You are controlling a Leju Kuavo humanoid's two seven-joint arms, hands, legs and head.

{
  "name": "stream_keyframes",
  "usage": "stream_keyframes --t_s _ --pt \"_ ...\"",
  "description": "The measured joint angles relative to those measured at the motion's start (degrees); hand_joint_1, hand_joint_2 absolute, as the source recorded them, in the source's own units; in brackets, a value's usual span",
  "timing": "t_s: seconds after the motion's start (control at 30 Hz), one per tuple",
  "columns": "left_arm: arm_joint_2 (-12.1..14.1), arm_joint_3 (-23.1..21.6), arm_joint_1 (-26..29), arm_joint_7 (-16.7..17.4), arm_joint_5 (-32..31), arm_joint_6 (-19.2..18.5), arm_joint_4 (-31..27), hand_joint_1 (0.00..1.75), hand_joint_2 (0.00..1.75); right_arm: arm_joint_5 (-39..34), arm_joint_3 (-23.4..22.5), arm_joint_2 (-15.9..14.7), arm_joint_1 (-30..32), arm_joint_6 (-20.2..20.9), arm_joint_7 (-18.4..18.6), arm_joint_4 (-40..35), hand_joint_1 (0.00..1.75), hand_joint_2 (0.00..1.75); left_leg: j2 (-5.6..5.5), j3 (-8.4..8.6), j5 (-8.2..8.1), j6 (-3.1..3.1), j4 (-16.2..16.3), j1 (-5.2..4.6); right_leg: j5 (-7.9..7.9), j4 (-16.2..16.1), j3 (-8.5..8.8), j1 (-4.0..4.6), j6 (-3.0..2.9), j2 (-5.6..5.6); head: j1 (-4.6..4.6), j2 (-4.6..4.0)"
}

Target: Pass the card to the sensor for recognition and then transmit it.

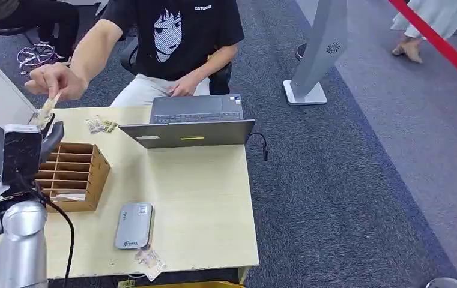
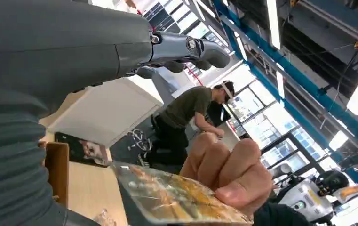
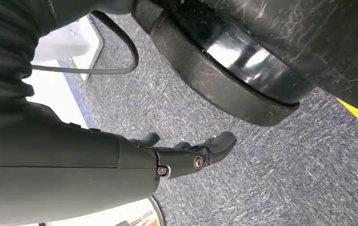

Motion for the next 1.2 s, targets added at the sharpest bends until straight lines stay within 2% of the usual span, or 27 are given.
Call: stream_keyframes --t_s 0.1,0.13,0.37,0.4,0.43,0.57,0.83,1.2 --pt "-0.3 -0.3 -0.7 0.2 -0.2 0.0 1.7 0.00 1.75 0.0 -0.4 0.1 0.1 0.0 -0.1 0.0 0.00 1.75 0.01 0.00 0.00 -0.01 0.0 0.02 0.00 0.0 0.00 0.01 0.00 0.02 -0.02 0.00" --pt "-0.5 -0.4 -1.0 0.3 -0.2 0.1 2.1 0.14 1.75 0.1 -0.7 0.2 0.2 0.0 -0.2 0.0 0.00 1.75 0.01 0.00 -0.01 -0.01 0.0 0.02 0.00 0.0 0.00 0.02 0.00 0.03 -0.02 0.00" --pt "-1.3 -1.1 -2.1 0.5 -0.4 1.1 4.5 0.14 1.75 1.0 -2.4 0.6 0.8 0.6 -0.7 0.0 0.00 1.75 0.00 -0.01 -0.01 -0.02 0.0 0.05 0.00 0.0 0.01 0.03 -0.01 0.03 0.00 0.02" --pt "-1.4 -1.2 -2.2 0.5 -0.4 1.2 4.7 1.64 1.75 1.1 -2.6 0.8 0.8 0.6 -0.8 0.0 0.00 1.75 0.01 -0.01 -0.01 -0.02 0.0 0.05 0.01 0.0 0.00 0.04 -0.02 0.03 0.00 0.00" --pt "-1.4 -1.2 -2.3 0.5 -0.4 1.2 4.9 1.75 1.75 1.2 -2.7 0.9 0.8 0.6 -0.8 0.0 0.00 1.75 0.02 -0.01 -0.02 -0.03 0.0 0.05 0.01 0.0 0.01 0.04 -0.02 0.04 -0.02 0.00" --pt "-1.6 -1.3 -2.3 0.5 -0.6 1.7 5.4 1.75 1.75 1.8 -2.9 0.9 1.0 0.7 -0.7 0.0 0.00 1.75 0.02 -0.01 -0.01 -0.03 0.0 0.06 0.01 0.0 0.00 0.06 -0.02 0.04 0.00 0.02" --pt "-1.6 -1.3 -2.5 1.0 -1.3 3.6 6.1 1.75 1.75 4.5 -5.1 1.7 1.8 2.1 1.7 -1.7 0.00 1.75 0.02 0.00 -0.01 -0.03 0.0 0.05 0.01 0.0 -0.01 0.04 -0.02 0.04 -0.02 0.00" --pt "-1.5 -1.3 -2.5 1.0 -1.2 4.7 7.2 1.75 1.75 4.9 -7.0 2.3 2.4 2.3 0.2 -1.3 0.00 1.75 0.01 0.00 0.00 -0.05 0.0 0.05 0.01 0.0 0.00 0.03 -0.02 0.03 -0.02 0.00"
